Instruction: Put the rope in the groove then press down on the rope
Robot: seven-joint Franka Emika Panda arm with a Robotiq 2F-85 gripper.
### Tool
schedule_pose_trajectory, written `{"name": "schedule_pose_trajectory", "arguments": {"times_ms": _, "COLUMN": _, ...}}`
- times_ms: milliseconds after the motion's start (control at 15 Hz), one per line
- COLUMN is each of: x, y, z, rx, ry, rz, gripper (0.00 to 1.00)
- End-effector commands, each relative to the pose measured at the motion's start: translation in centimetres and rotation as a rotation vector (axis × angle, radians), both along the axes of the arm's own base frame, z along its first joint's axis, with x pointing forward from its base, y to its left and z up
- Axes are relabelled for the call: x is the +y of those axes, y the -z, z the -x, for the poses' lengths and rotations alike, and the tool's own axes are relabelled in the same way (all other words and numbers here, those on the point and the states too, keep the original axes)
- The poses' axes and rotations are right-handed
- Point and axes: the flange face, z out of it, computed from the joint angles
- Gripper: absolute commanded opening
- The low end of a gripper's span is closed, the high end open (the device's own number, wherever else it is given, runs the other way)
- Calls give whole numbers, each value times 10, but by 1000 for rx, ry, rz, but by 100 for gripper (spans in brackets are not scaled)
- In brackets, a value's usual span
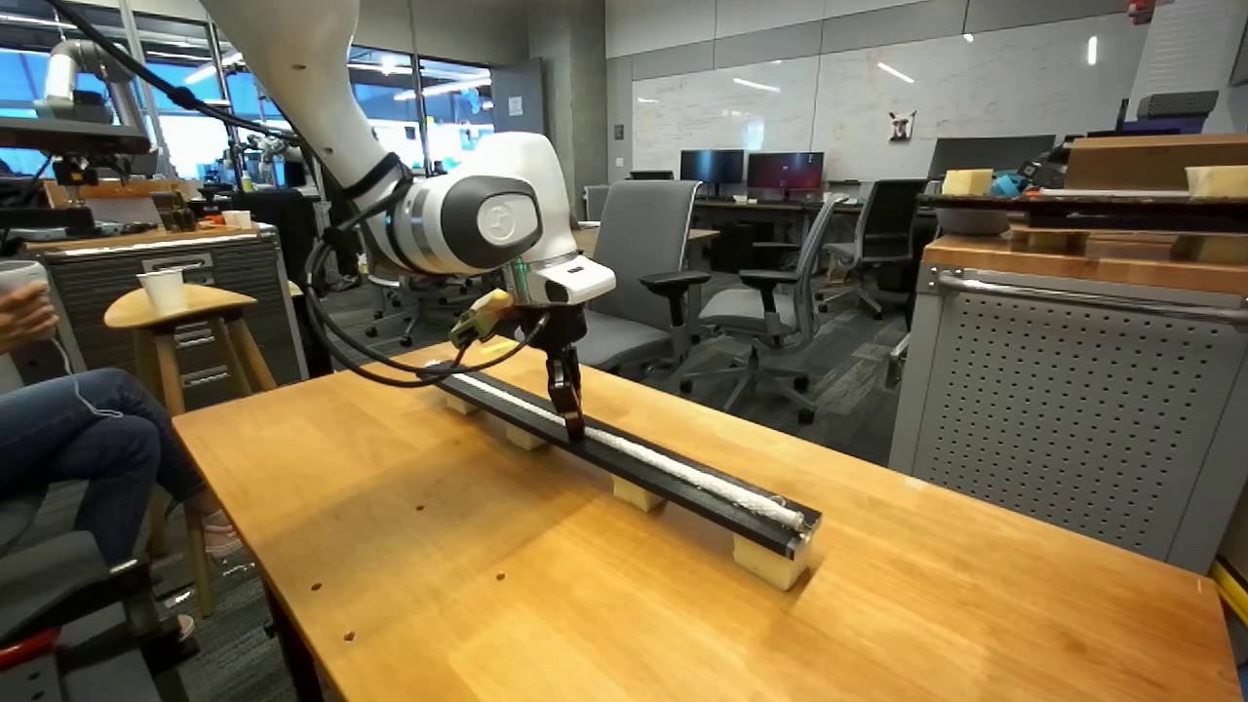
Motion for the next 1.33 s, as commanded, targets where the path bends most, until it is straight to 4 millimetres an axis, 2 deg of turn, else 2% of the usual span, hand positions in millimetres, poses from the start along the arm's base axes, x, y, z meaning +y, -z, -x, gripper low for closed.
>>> {"name": "schedule_pose_trajectory", "arguments": {"times_ms": 0, "x": -6, "y": -11, "z": 9, "rx": -19, "ry": 13, "rz": 1, "gripper": 8}}
{"name": "schedule_pose_trajectory", "arguments": {"times_ms": 333, "x": 3, "y": -19, "z": 14, "rx": -20, "ry": -24, "rz": 9, "gripper": 8}}
{"name": "schedule_pose_trajectory", "arguments": {"times_ms": 667, "x": 34, "y": -38, "z": 14, "rx": -35, "ry": -135, "rz": 49, "gripper": 8}}
{"name": "schedule_pose_trajectory", "arguments": {"times_ms": 867, "x": 51, "y": -44, "z": 12, "rx": 26, "ry": -265, "rz": 77, "gripper": 11}}
{"name": "schedule_pose_trajectory", "arguments": {"times_ms": 933, "x": 52, "y": -44, "z": 11, "rx": 46, "ry": -296, "rz": 84, "gripper": 20}}
{"name": "schedule_pose_trajectory", "arguments": {"times_ms": 1000, "x": 54, "y": -46, "z": 12, "rx": 68, "ry": -329, "rz": 87, "gripper": 36}}
{"name": "schedule_pose_trajectory", "arguments": {"times_ms": 1067, "x": 53, "y": -48, "z": 10, "rx": 81, "ry": -348, "rz": 98, "gripper": 36}}
{"name": "schedule_pose_trajectory", "arguments": {"times_ms": 1133, "x": 53, "y": -51, "z": 10, "rx": 89, "ry": -364, "rz": 107, "gripper": 42}}
{"name": "schedule_pose_trajectory", "arguments": {"times_ms": 1267, "x": 54, "y": -56, "z": 9, "rx": 98, "ry": -388, "rz": 140, "gripper": 58}}
